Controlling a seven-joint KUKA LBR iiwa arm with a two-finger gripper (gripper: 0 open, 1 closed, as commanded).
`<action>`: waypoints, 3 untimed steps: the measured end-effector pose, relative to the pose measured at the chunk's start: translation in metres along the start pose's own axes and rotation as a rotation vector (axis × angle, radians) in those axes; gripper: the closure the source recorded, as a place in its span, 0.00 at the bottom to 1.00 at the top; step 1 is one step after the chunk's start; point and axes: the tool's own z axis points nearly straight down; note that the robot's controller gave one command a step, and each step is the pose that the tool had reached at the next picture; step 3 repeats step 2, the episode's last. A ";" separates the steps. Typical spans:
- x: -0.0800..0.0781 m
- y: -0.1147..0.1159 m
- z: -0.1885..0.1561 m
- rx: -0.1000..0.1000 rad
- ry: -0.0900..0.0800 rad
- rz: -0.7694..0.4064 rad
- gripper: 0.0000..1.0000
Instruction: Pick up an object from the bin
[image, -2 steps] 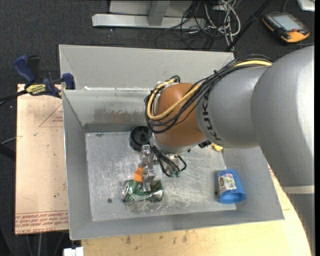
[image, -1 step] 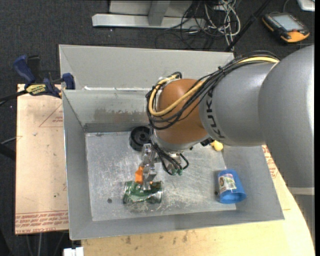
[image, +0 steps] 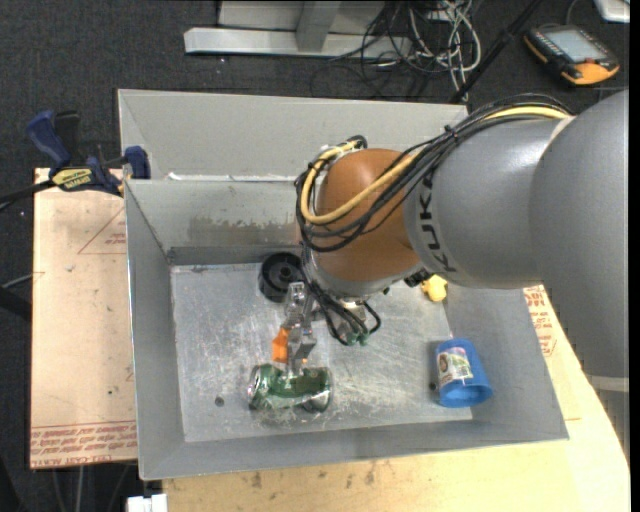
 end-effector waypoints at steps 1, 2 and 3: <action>0.001 0.000 -0.012 0.000 0.005 0.000 1.00; 0.001 0.000 -0.027 0.000 0.006 0.000 1.00; 0.001 0.000 -0.027 0.000 0.006 0.000 1.00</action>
Offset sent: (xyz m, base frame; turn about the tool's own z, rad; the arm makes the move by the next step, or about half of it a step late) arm -0.0001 0.0001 0.0130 0.0000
